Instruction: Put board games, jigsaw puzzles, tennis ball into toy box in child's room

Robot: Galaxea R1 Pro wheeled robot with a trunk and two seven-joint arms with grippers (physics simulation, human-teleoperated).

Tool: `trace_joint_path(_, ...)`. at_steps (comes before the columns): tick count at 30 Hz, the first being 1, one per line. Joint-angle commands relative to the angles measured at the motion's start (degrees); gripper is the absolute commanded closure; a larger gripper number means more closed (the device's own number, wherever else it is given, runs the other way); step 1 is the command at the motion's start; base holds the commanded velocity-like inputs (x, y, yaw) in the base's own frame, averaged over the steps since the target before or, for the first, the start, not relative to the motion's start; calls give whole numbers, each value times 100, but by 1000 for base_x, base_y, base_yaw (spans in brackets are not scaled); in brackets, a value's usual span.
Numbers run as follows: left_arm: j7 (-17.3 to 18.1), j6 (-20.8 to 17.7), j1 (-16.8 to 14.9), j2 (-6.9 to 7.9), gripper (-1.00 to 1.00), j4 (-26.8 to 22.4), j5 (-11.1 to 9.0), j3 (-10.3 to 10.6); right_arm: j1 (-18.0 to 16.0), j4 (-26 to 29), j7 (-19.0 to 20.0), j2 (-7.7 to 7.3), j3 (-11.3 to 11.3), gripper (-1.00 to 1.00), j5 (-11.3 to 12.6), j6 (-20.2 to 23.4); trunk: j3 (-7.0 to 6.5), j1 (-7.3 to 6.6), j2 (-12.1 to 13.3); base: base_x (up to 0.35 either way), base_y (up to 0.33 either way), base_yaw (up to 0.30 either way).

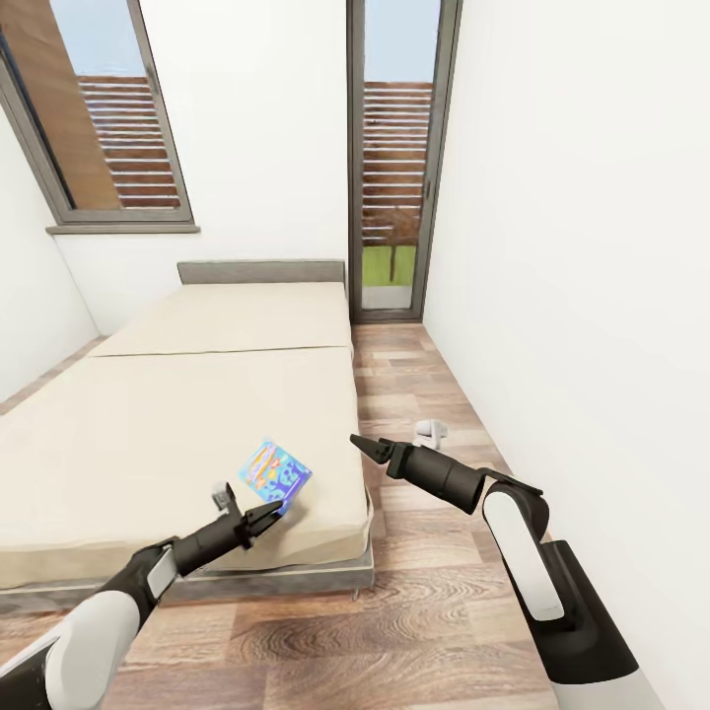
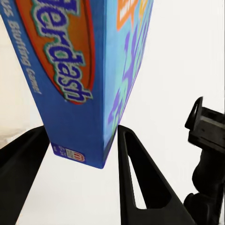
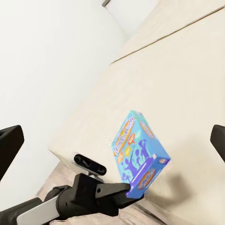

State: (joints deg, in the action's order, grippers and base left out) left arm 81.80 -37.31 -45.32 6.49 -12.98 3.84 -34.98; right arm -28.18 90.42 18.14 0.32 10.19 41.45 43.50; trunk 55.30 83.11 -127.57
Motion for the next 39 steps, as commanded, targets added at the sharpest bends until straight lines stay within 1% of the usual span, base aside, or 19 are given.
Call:
trace_joint_path(1, 124, -79, -3, -4, 100, -78, 68, -2, -3, 2, 15, 3, -7, -100, -8, 27, 5, -1, -2, 0, 0, 0)
trace_joint_path(3, 215, -210, -3, -7, 100, -189, 84, 27, -3, 2, 15, 9, -8, -100, -11, 27, 5, -1, -2, 0, 0, 0)
trace_joint_path(4, 262, -406, -3, -12, 100, -306, 92, 53, -3, 2, 15, 14, -5, -100, -15, 27, 5, -1, -2, 0, 0, 0)
trace_joint_path(5, 271, -470, -3, -13, 100, -351, 93, 58, -3, 2, 15, 16, -6, -100, -17, 27, 5, -1, -2, 0, 0, 0)
trace_joint_path(7, 301, -681, -3, -10, 100, -589, 97, 77, -3, -3, 15, 18, -7, -100, -17, 27, 5, -1, -2, 0, 0, 0)
trace_joint_path(9, 324, -804, -3, -9, 100, -800, 102, 97, -3, -5, 14, 16, -8, -100, -15, 27, 5, -1, -2, 0, 0, 0)
trace_joint_path(11, 357, -922, -3, -8, 100, -1009, 101, 181, -3, -6, 11, 16, -8, -100, -15, 25, 5, -1, -2, 0, 0, 0)
trace_joint_path(14, 452, -1126, 3, -1, 100, -1293, 106, 486, -3, -7, 7, 25, -4, -100, -20, 20, -49, -67, 118, 0, 0, 0)
trace_joint_path(16, 502, -1179, 4, 8, 100, -1354, 107, 600, -3, -7, 6, 27, -4, -100, -21, 19, -84, -111, 199, 0, 0, 0)
trace_joint_path(23, 560, -1299, 6, 109, 100, -1418, 110, 798, -3, -7, 6, 21, -4, -100, -22, 18, -210, -264, 479, 0, 0, 0)
trace_joint_path(24, 562, -1328, 6, 127, 100, -1421, 113, 871, -3, -7, 6, 21, -2, -100, -22, 18, -228, -286, 519, 0, 0, 0)
trace_joint_path(25, 563, -1352, 1, 139, 100, -1423, 114, 987, -3, -7, 6, 21, 0, -100, -22, 16, -246, -308, 559, 0, 0, 0)
trace_joint_path(27, 564, -1366, -4, 149, 100, -1425, 116, 1128, -3, -7, 6, 19, 0, -100, -22, 17, -282, -352, 640, 0, 0, 0)
trace_joint_path(29, 565, -1382, -14, 160, 100, -1428, 117, 1425, -3, -7, 6, 8, 0, -100, -19, 12, -318, -396, 720, 0, 0, 0)
trace_joint_path(33, 570, -1409, -21, 168, 100, -1446, 117, 1754, 2, -21, 6, -1, 6, -100, -7, 10, -390, -484, 880, 0, 0, 0)
trace_joint_path(35, 572, -1445, -29, 172, 100, -1450, 116, 1858, 4, -39, 1, -2, 8, -100, -6, 10, -426, -528, 961, 0, 0, 0)
trace_joint_path(38, 602, -1478, -35, 175, 100, -1452, 111, 1929, 18, -51, -1, -19, 8, -100, -5, 9, -479, -594, 1081, 0, 0, 0)
trace_joint_path(39, 642, -1489, -36, 176, 100, -1452, 110, 1950, 72, -54, -2, -24, 9, -100, -5, 9, -497, -616, 1121, 0, 0, 0)
